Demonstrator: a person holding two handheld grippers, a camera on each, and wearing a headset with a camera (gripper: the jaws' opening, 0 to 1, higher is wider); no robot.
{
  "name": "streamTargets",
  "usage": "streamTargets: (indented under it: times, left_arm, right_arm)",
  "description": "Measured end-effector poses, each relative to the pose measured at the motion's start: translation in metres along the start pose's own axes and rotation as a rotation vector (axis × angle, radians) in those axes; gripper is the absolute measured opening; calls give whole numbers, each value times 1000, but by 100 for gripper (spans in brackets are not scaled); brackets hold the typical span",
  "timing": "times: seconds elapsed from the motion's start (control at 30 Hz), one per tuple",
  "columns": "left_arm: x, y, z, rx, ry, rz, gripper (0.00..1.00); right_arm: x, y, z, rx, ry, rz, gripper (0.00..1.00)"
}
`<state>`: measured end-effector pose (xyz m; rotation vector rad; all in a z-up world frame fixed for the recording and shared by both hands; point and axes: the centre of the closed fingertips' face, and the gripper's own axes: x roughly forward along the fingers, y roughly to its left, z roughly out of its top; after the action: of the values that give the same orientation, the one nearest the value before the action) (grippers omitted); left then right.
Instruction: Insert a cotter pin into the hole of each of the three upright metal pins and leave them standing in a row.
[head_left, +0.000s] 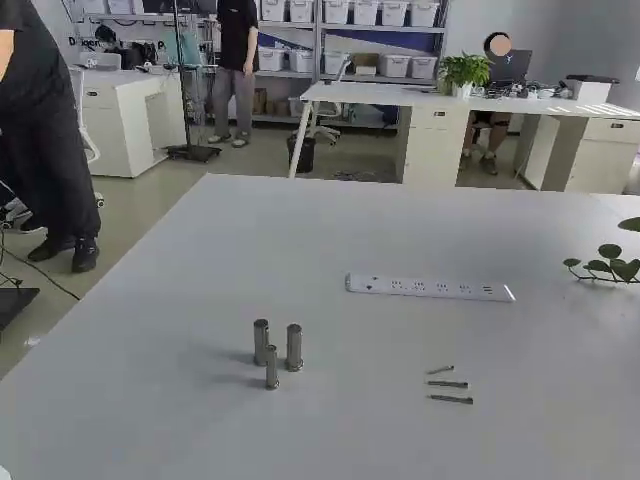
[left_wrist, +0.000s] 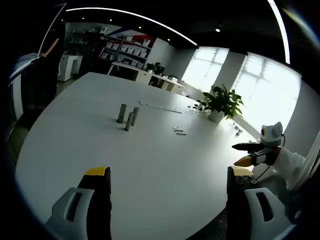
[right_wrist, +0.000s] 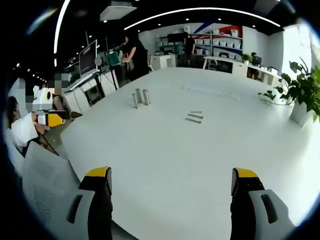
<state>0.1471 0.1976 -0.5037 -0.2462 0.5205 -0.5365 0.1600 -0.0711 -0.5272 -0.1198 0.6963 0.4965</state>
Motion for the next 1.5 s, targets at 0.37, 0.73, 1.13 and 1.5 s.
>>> streamTargets:
  times: [0.37,0.73,1.13,1.5]
  left_arm:
    - [-3,-11,8,23,-25,-39,99]
    - [-5,-10,0,53,-1,-28,99]
    - [-7,-7,-2,62,17,-17,97]
    - [-4,-9,-3,67,20,-24,97]
  right_arm:
    - [-3,4,1,-1,-15,6,98]
    - [-6,3,2,-12,-14,5,98]
    - [-5,4,1,-20,-7,9,98]
    - [-3,4,2,-25,6,21,98]
